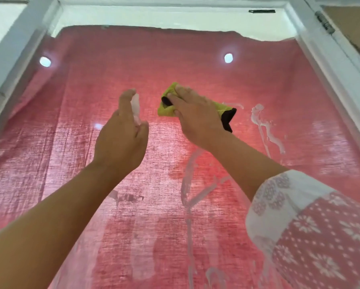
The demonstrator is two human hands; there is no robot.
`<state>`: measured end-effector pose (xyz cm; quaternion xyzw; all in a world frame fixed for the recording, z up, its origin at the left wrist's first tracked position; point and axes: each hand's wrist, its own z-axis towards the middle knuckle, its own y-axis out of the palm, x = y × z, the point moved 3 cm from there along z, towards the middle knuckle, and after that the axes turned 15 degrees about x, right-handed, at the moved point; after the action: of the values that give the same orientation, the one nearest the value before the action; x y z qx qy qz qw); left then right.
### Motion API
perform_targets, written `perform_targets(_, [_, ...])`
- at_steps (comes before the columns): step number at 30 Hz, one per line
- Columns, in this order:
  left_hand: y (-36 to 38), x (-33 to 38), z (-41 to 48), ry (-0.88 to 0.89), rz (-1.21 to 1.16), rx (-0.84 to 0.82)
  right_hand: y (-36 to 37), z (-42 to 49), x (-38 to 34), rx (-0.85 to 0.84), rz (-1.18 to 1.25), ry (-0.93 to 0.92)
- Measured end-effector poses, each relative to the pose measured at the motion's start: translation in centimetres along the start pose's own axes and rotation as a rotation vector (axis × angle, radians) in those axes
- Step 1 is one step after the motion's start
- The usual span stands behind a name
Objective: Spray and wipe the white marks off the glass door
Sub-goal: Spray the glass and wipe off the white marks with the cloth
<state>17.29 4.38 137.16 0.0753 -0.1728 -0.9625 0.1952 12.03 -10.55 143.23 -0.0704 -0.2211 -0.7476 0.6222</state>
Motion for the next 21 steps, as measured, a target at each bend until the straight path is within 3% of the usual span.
perform_targets(5, [0.7, 1.1, -0.2, -0.003, 0.021, -0.014, -1.5, -3.4, 0.4, -0.07, 0.21, -0.221])
perform_targets(12, [1.6, 2.3, -0.7, 0.021, 0.042, -0.02, -2.2, -1.2, 2.8, -0.071, -0.034, 0.047])
perform_targets(18, [2.2, 3.2, -1.4, -0.015, 0.017, 0.004, -2.5, -6.0, 1.6, 0.083, 0.113, -0.183])
perform_targets(21, [2.6, 3.7, -1.9, -0.051, 0.026, -0.03, -3.2, -7.2, 3.1, 0.133, 0.142, -0.158])
